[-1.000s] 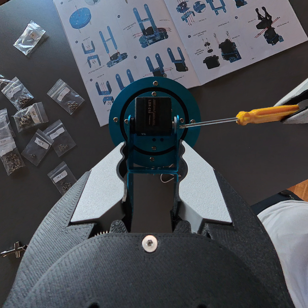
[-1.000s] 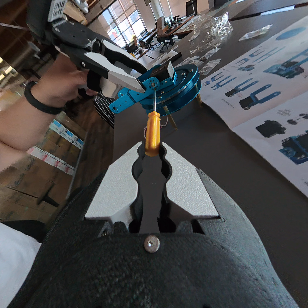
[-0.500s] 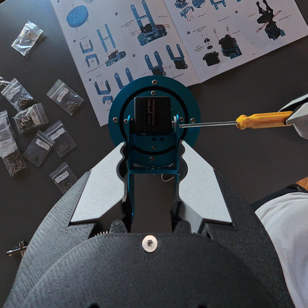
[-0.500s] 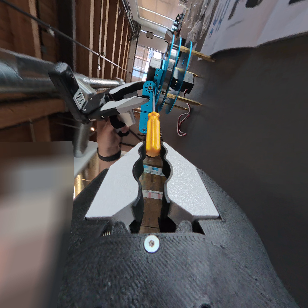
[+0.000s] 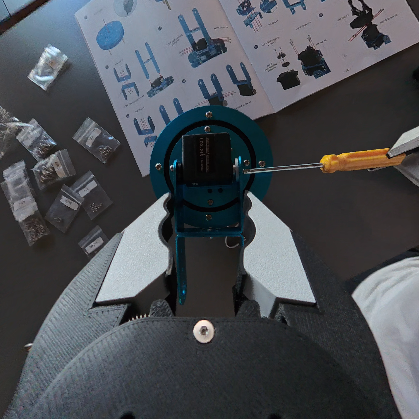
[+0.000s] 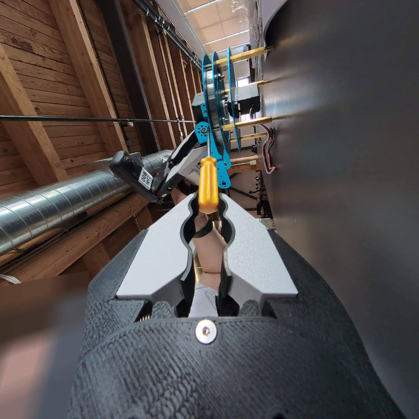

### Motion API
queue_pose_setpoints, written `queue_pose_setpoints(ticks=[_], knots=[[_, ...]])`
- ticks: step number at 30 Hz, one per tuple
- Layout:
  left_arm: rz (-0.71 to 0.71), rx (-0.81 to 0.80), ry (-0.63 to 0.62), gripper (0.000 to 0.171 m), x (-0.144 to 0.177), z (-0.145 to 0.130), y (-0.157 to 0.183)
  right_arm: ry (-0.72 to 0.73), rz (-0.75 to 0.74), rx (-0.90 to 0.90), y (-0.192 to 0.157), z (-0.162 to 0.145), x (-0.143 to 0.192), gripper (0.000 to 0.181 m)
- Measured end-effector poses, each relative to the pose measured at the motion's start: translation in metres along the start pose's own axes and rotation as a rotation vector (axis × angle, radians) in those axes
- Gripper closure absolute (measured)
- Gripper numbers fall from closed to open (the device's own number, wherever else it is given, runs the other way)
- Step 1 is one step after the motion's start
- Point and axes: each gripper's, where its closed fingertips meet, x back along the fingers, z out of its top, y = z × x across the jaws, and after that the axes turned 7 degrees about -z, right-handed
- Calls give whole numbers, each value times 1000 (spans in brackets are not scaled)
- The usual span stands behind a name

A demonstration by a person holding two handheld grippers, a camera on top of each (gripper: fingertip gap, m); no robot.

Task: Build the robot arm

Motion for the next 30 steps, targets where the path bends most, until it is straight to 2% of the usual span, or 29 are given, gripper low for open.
queue_pose_setpoints(ticks=[2, 4, 6, 9, 13, 18, 24, 26, 28, 30], knots=[[70, -121, 81, 94, 12, 15, -1, -1, -7, 13, -1, 1, 0, 167], [120, -335, 145, 95, 26, 28, 13, 0, -17, 21, -1, 1, -1, 167], [130, -615, 184, 104, 29, 33, 45, 1, -19, 12, 0, 1, -1, 167], [121, -967, 186, 125, 12, 27, 93, 4, -25, 12, 0, 2, -2, 167], [192, -1285, 135, 132, -19, 23, 111, 8, -35, 19, 0, 1, -2, 167], [226, -1451, 103, 146, -41, 19, 115, 9, -42, 16, 0, 1, -2, 166], [254, -1483, 110, 156, -44, 19, 112, 5, -53, 50, -1, -1, -3, 166], [235, -1474, 117, 156, -43, 18, 112, -9, -84, 164, -1, -4, -3, 165], [220, -1459, 128, 156, -42, 19, 113, -25, -137, 355, -1, -6, -3, 162], [210, -1447, 132, 156, -41, 20, 113, -42, -188, 598, -2, -8, -1, 147]])
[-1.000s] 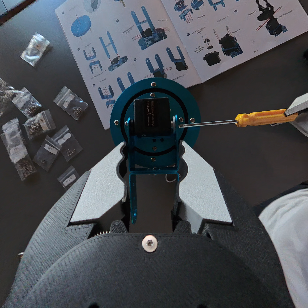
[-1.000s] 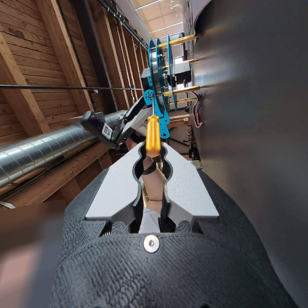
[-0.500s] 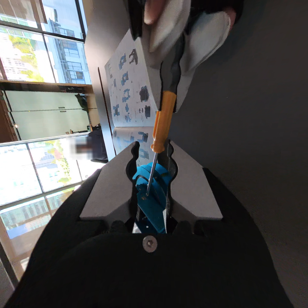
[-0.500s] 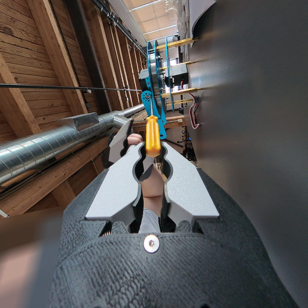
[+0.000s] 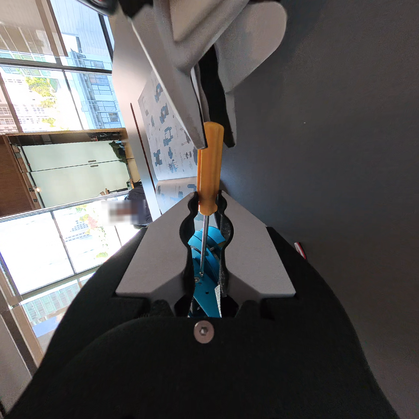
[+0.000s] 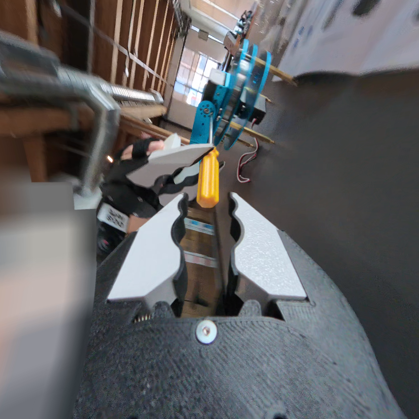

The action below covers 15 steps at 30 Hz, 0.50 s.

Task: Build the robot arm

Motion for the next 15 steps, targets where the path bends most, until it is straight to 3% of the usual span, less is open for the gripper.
queue_pose_setpoints(ticks=[3, 6, 8, 11, 15], knots=[[-7, 17, 13, 156, 1, 0, -2, 33, -130, 475, 3, 1, 6, 122], [-14, 16, 16, 156, 0, 0, -1, 71, -361, 1033, 10, 6, 12, 121], [-22, 13, 14, 156, -1, 0, 0, 104, -496, 1339, 8, 10, 13, 131], [-24, 4, 9, 156, -1, 0, 1, 114, -557, 1546, 1, 3, 4, 146], [-24, -4, 3, 156, 0, -1, 3, 136, -596, 1574, -1, 5, -1, 166]])
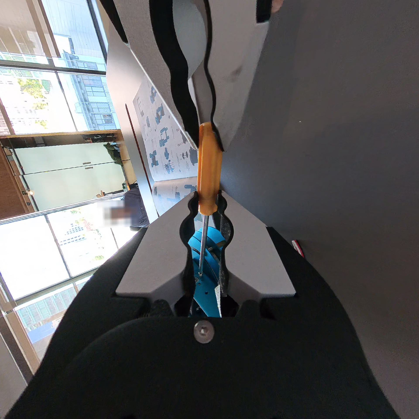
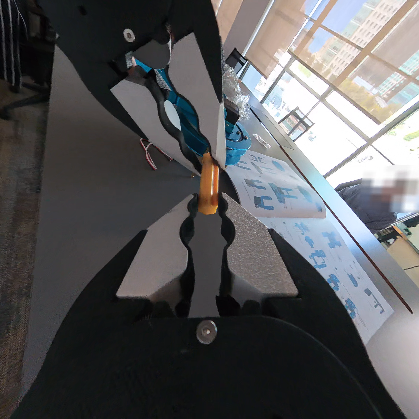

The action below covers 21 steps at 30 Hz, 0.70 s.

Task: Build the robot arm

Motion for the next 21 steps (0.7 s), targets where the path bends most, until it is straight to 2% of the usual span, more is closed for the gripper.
queue_pose_setpoints(ticks=[6, 9, 10, 13, 16, 19, 21], knots=[[23, 52, 10, 154, 2, -2, -4, -26, 71, -239, 5, 2, -1, 167], [30, 156, -22, 111, 9, -11, -5, -40, 138, -429, 5, 3, -1, 167], [29, 205, -15, 105, 14, -15, -5, -45, 159, -485, 4, 4, 0, 167], [92, 377, 46, 106, 40, -31, -17, -49, 216, -657, 5, 7, 1, 167], [142, 628, 75, 105, 64, -65, -28, -54, 261, -825, 9, 8, 1, 167], [117, 884, 71, 99, 69, -100, -24, -63, 298, -1002, 11, 9, 1, 167], [66, 1024, 109, 95, 67, -109, -16, -67, 313, -1101, 11, 9, 1, 167]])
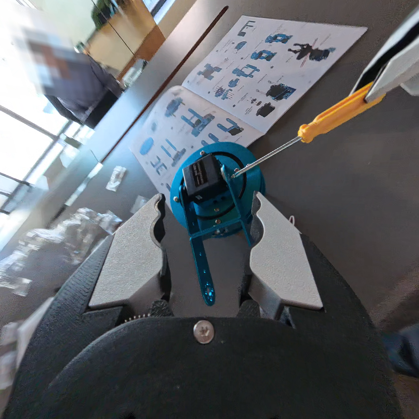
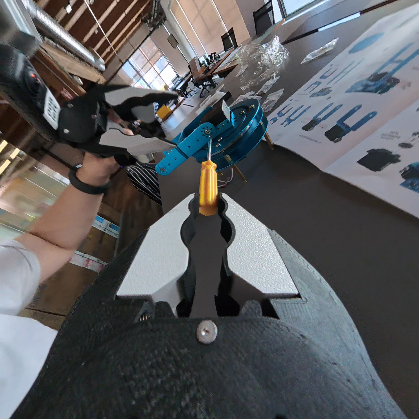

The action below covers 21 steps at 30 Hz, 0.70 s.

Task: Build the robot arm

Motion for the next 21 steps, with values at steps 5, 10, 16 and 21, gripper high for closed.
queue_pose_setpoints(ticks=[5, 10, 16, 21], knots=[[-46, 185, -3, 88, -8, -16, -5, 8, 68, -314, 3, 0, 0, 167], [-53, 249, -7, 99, -14, -20, -7, 32, 115, -569, 10, 1, -1, 167], [-115, 302, -21, 112, -17, -19, -2, 34, 126, -647, 14, 2, -1, 167], [-122, 310, -51, 112, -18, -19, -2, 41, 127, -632, 15, 8, 2, 167]])
